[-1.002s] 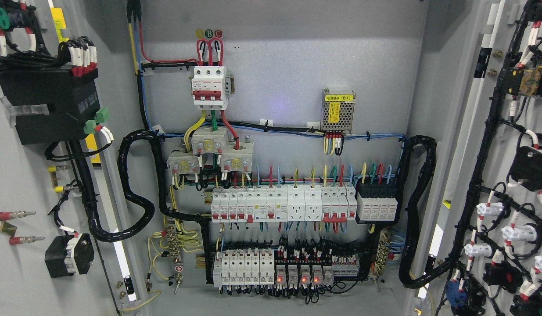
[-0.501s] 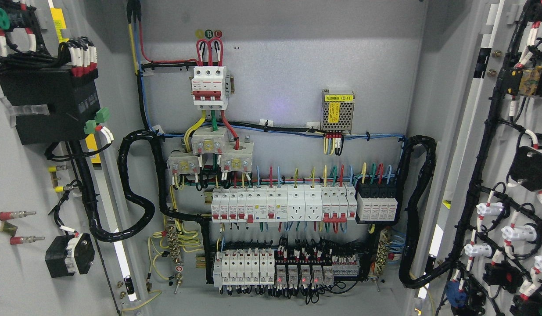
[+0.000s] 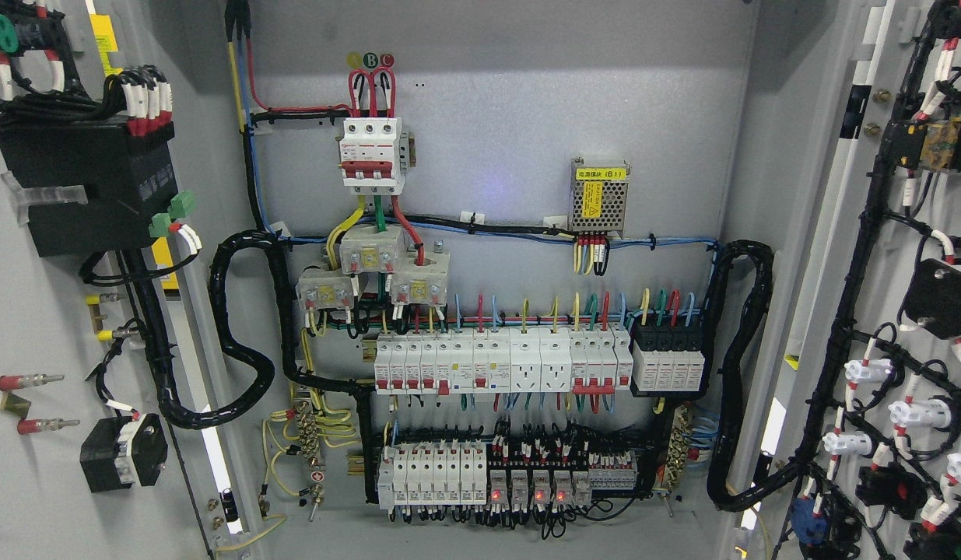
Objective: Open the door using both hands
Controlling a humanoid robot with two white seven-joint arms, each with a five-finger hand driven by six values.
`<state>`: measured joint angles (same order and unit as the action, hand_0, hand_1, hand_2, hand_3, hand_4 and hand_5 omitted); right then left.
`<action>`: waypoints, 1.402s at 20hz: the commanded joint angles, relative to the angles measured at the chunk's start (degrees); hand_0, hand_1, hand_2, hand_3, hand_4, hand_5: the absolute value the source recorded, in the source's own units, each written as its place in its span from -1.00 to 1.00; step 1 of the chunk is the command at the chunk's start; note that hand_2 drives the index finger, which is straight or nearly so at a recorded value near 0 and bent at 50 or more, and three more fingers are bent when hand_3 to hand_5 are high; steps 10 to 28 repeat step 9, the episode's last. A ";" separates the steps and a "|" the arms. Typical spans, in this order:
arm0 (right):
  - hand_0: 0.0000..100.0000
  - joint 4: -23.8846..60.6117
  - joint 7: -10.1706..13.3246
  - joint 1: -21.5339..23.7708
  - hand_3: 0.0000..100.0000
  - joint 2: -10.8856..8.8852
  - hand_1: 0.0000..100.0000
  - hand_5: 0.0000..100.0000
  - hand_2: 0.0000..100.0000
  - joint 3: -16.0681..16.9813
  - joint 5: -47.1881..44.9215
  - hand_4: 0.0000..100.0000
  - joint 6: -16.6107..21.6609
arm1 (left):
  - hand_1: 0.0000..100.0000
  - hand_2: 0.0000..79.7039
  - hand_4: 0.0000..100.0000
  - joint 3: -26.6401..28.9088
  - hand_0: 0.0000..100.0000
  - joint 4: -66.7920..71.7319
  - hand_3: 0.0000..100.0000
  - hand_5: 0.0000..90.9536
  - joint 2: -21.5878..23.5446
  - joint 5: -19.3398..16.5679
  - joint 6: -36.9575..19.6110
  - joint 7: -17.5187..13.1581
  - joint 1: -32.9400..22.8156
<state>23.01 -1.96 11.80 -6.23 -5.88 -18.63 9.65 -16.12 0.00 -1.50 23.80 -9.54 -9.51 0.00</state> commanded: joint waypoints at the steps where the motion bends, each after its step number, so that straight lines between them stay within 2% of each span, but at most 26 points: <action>1: -0.47 -9.83 8.09 -1.34 -1.00 1.13 -1.00 -1.00 -1.00 -0.18 14.47 -1.00 -0.24 | -1.00 -1.00 -1.00 -0.14 -1.00 -0.70 -1.00 -1.00 -0.26 -4.71 -0.04 0.45 1.23; 2: -0.47 -10.18 9.77 -1.35 -1.00 1.57 -1.00 -1.00 -1.00 -0.88 17.63 -1.00 -0.24 | -1.00 -1.00 -1.00 -0.05 -1.00 -0.70 -1.00 -1.00 -0.26 -5.94 -0.04 1.33 1.23; 5: -0.47 -14.90 12.94 -3.62 -1.00 3.93 -1.00 -1.00 -1.00 -1.33 22.67 -1.00 -0.42 | -1.00 -1.00 -1.00 0.04 -1.00 -0.88 -1.00 -1.00 -0.34 -6.22 -0.04 3.97 1.23; 8: -0.47 -18.79 14.53 -5.91 -1.00 5.52 -1.00 -1.00 -1.00 -1.06 22.68 -1.00 -2.61 | -1.00 -1.00 -1.00 0.12 -1.00 -0.79 -1.00 -1.00 -0.26 -6.22 -0.04 4.06 1.23; 9: -0.47 -18.79 14.53 -5.92 -1.00 5.96 -1.00 -1.00 -1.00 -0.89 22.68 -1.00 -3.66 | -1.00 -1.00 -1.00 0.12 -1.00 -0.88 -1.00 -1.00 -0.26 -6.22 -0.04 3.97 1.23; 28: -0.47 -18.79 14.53 -5.92 -1.00 5.96 -1.00 -1.00 -1.00 -0.89 22.68 -1.00 -3.66 | -1.00 -1.00 -1.00 0.12 -1.00 -0.88 -1.00 -1.00 -0.26 -6.22 -0.04 3.97 1.23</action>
